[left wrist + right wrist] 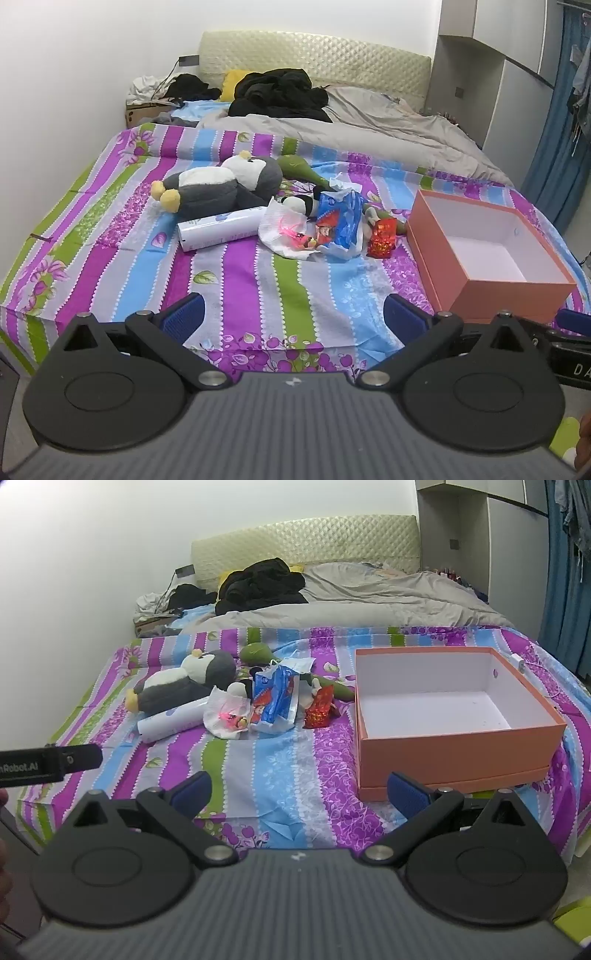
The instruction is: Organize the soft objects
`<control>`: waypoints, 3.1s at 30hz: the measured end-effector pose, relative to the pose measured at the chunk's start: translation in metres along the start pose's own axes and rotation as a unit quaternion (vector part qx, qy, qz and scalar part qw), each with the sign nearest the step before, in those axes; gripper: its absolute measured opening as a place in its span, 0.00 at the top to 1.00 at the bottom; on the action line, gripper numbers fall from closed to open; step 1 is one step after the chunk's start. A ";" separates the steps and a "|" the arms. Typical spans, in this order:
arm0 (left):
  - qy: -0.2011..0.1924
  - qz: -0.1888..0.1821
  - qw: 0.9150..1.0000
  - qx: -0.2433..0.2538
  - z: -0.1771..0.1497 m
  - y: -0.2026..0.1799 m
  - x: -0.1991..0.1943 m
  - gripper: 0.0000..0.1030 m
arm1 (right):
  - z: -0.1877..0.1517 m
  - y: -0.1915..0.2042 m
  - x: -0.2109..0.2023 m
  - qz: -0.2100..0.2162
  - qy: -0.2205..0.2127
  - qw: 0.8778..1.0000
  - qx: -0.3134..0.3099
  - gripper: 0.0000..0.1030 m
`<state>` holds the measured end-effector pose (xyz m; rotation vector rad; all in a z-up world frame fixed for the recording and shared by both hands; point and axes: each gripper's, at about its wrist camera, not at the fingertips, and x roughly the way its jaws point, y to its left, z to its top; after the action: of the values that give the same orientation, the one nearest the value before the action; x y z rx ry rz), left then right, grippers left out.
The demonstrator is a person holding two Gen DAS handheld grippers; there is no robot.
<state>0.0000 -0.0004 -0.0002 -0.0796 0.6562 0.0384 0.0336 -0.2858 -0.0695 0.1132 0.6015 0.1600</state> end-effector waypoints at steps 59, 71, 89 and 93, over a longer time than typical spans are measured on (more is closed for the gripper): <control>0.009 -0.025 1.000 0.009 -0.004 0.001 0.007 0.00 | -0.008 -0.001 0.007 -0.010 0.003 1.000 -0.006 0.00; 0.018 -0.025 0.999 0.012 -0.010 0.001 0.024 0.00 | -0.012 -0.001 0.017 0.004 0.011 1.000 0.001 0.00; 0.029 -0.022 0.999 0.001 -0.013 0.004 0.039 0.00 | -0.013 -0.003 0.022 -0.007 0.013 1.000 0.005 0.00; 0.027 -0.021 0.999 0.000 -0.013 0.004 0.039 0.00 | -0.013 -0.004 0.023 -0.006 0.015 1.000 0.009 0.00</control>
<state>0.0222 0.0024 -0.0345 -0.0950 0.7082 -0.0048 0.0452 -0.2847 -0.0937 0.1242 0.6331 0.1442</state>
